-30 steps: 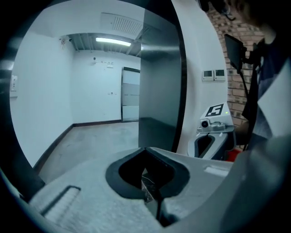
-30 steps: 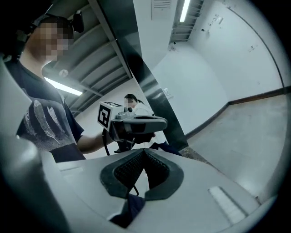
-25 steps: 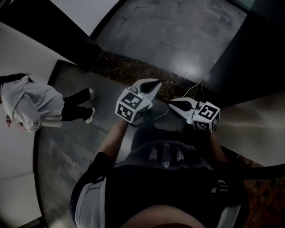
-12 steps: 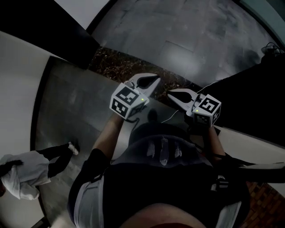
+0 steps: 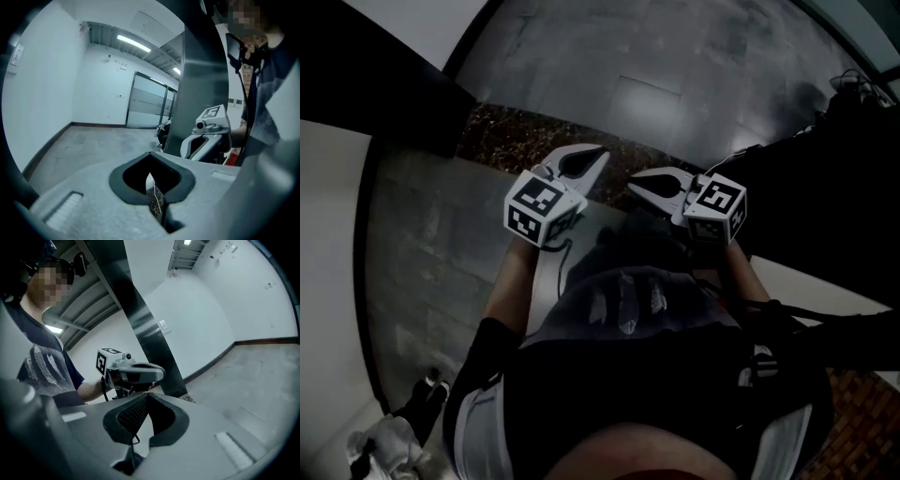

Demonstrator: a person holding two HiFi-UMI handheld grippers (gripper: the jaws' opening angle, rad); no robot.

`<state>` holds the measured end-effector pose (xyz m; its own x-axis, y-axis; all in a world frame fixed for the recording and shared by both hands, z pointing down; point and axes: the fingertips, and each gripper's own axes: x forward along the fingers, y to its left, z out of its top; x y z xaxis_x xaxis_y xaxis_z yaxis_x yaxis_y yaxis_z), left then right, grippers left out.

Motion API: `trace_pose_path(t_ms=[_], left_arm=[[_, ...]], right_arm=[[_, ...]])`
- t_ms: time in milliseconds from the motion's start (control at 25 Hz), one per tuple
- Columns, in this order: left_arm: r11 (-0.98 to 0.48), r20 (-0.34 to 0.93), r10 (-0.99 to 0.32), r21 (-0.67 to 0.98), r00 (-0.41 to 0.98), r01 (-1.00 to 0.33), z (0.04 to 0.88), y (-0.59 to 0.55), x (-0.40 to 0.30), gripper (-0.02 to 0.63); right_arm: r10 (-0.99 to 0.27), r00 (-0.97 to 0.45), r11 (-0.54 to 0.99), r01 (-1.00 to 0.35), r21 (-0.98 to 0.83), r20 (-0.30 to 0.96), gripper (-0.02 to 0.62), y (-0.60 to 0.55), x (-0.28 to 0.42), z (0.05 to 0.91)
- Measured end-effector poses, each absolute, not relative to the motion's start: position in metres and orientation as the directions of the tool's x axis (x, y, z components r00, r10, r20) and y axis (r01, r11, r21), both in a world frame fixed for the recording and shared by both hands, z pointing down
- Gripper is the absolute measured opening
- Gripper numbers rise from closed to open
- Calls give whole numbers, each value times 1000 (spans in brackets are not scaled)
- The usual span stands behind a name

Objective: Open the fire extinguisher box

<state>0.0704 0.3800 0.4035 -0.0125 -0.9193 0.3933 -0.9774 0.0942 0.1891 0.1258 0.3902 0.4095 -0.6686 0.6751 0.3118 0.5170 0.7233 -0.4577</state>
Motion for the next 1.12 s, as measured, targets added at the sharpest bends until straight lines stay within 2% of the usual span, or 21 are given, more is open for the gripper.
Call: trace_pose_path(t_ms=[240,480,680,960,1120], left_arm=[[59,408,-912,222,37,-973,407,326,57,2],[27,441,-894,218,74,-976,410,251,5,2],[-3,452,-885,235,112,-972,415,194,-13,2],[-3,465,-876,254,125,-967,421,154,-46,2],[-43,436,-886,267,160,-963,427,148,-82,2]], right_arm=[[689,-667,704,523,-481,283,0,343,96,420],[684,-677,708,526,-472,271,0,277,35,418],[684,-677,702,511,-496,271,0,226,15,422],[675,-675,710,482,-514,298,0,179,-16,427],[624,-704,752,422,-506,340,0,168,-49,433]])
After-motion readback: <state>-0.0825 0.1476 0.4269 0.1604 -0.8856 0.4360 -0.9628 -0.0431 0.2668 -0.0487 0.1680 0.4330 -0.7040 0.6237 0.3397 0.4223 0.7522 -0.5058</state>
